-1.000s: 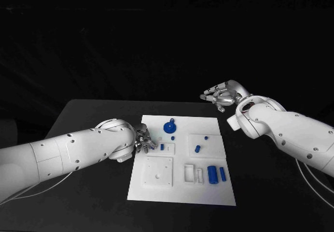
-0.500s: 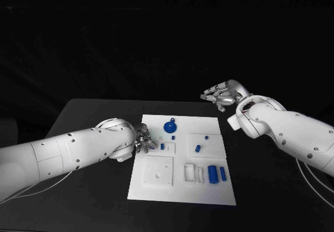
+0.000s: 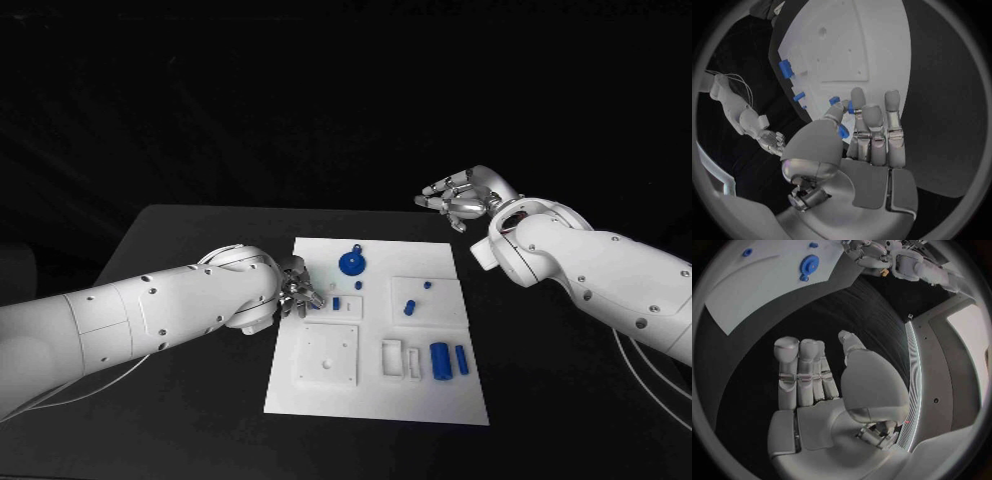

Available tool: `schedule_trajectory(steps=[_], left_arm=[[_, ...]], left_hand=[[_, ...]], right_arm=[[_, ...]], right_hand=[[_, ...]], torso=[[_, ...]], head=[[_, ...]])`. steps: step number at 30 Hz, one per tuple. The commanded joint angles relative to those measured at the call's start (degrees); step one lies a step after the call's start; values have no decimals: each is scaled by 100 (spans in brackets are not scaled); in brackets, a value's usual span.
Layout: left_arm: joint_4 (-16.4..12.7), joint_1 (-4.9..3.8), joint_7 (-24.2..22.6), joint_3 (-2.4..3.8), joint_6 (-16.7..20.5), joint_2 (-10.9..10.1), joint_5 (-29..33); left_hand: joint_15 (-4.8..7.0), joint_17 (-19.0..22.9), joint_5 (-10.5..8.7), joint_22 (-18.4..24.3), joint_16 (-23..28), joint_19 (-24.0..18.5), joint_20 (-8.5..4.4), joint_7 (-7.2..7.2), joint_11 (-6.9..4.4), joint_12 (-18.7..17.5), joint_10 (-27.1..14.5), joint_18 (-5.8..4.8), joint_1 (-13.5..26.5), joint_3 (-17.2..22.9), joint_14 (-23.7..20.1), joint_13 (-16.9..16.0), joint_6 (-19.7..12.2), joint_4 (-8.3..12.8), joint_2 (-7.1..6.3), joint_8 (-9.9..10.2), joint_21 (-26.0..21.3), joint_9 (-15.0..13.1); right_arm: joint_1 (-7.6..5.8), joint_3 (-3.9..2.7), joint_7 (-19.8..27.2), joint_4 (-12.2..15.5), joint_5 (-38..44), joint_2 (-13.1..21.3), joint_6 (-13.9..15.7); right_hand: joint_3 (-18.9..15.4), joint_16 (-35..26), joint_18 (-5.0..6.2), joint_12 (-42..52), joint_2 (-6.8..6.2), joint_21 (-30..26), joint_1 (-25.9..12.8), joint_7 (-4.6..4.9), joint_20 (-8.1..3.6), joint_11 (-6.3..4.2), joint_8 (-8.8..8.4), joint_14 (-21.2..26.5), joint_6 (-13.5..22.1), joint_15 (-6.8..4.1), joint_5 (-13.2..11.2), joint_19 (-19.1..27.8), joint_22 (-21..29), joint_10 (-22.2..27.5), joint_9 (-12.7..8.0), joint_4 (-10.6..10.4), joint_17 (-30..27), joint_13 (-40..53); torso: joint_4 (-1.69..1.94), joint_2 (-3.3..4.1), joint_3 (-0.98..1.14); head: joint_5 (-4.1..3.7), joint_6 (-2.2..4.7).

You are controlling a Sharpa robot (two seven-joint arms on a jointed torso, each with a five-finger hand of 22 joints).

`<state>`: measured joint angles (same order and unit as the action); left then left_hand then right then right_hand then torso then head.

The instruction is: Assemble the parts on the task board

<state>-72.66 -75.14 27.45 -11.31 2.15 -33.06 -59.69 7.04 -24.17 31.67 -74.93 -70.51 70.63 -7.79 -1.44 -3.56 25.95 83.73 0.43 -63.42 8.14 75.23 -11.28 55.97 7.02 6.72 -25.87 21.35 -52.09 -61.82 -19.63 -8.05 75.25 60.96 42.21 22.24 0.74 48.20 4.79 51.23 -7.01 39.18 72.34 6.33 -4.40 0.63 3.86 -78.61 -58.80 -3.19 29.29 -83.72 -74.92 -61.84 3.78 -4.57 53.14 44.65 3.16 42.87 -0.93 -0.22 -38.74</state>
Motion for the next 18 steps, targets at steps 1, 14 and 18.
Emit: schedule_trajectory(steps=[1,14,18], left_arm=[[30,10,63,-8,-150,21,-43],[91,13,174,-54,-204,91,-111],[103,13,223,-60,-256,120,-144]], left_hand=[[-1,-8,3,-110,28,10,-28,182,-6,-20,205,-43,-40,211,23,-4,161,252,98,-17,9,3],[1,-13,-18,-111,24,15,-31,182,-8,-16,213,-43,-55,206,31,-6,176,271,99,-2,17,19],[3,-16,-19,-110,22,17,-32,182,-9,-13,218,-43,-58,200,38,-7,180,275,100,5,21,25]], right_arm=[[5,-2,23,0,4,-5,-76],[7,-2,22,-2,4,-6,-81],[7,-2,23,-1,4,-7,-81]], right_hand=[[23,-16,56,0,12,32,-17,5,-11,-9,-27,-7,27,-24,29,-56,-475,-24,-7,-8,1,-1],[23,-16,56,0,12,32,-17,5,-11,-9,-27,-7,27,-24,29,-56,-475,-24,-7,-8,1,-1],[23,-18,56,0,11,32,-29,5,-11,-8,-27,-9,28,-24,32,-56,-475,-25,-7,-10,1,0]], torso=[[0,4,3],[0,5,3],[0,3,2]], head=[[-8,-7],[-39,-12],[-38,-16]])
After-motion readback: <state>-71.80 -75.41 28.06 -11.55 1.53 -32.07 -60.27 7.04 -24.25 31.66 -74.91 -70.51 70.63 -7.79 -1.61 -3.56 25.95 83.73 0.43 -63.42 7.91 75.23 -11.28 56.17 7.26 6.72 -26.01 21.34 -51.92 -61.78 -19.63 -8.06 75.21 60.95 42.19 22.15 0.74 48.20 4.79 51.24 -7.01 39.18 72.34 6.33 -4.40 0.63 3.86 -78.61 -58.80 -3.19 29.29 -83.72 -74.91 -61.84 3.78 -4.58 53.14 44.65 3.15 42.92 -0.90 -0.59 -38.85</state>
